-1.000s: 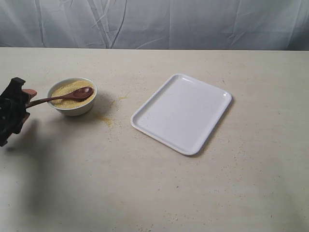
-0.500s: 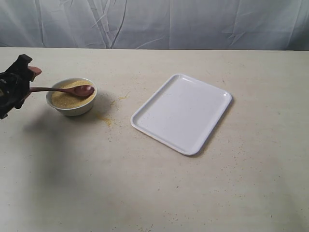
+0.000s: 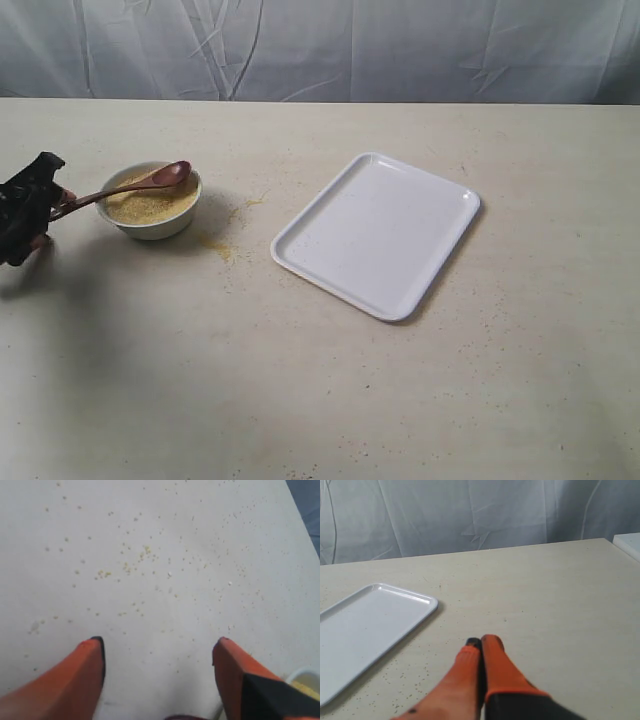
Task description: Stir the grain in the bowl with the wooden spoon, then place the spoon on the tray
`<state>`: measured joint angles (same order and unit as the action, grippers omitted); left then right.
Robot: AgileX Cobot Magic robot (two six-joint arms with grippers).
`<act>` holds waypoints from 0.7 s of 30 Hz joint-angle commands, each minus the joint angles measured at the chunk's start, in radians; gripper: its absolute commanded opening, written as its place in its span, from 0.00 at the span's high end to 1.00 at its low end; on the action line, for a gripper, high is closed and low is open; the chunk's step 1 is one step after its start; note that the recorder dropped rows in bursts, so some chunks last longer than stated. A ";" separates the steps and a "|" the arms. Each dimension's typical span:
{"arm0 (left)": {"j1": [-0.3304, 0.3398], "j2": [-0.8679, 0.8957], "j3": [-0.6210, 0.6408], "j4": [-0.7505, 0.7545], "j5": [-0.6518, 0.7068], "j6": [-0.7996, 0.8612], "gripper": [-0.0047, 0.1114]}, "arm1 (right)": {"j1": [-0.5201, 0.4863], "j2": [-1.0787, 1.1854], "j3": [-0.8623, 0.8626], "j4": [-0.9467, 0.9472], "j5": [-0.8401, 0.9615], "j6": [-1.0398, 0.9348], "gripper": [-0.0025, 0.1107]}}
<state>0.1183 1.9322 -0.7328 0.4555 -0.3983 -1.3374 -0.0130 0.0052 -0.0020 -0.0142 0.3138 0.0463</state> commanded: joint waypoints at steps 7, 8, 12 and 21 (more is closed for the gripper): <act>0.001 -0.049 -0.002 0.141 -0.162 -0.174 0.44 | 0.003 -0.005 0.002 0.001 -0.009 -0.001 0.98; 0.001 -0.051 -0.002 0.141 -0.162 -0.174 0.44 | 0.003 -0.005 0.002 0.001 -0.009 -0.001 0.98; 0.001 -0.053 -0.002 0.141 -0.159 -0.174 0.44 | 0.003 -0.005 0.002 0.001 -0.009 -0.001 0.98; 0.001 -0.053 0.001 0.252 0.086 -0.269 0.44 | 0.003 -0.005 0.002 0.001 -0.009 -0.001 0.98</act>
<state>0.1183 1.8875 -0.7345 0.6711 -0.3733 -1.5848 -0.0130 0.0052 -0.0020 -0.0142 0.3138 0.0463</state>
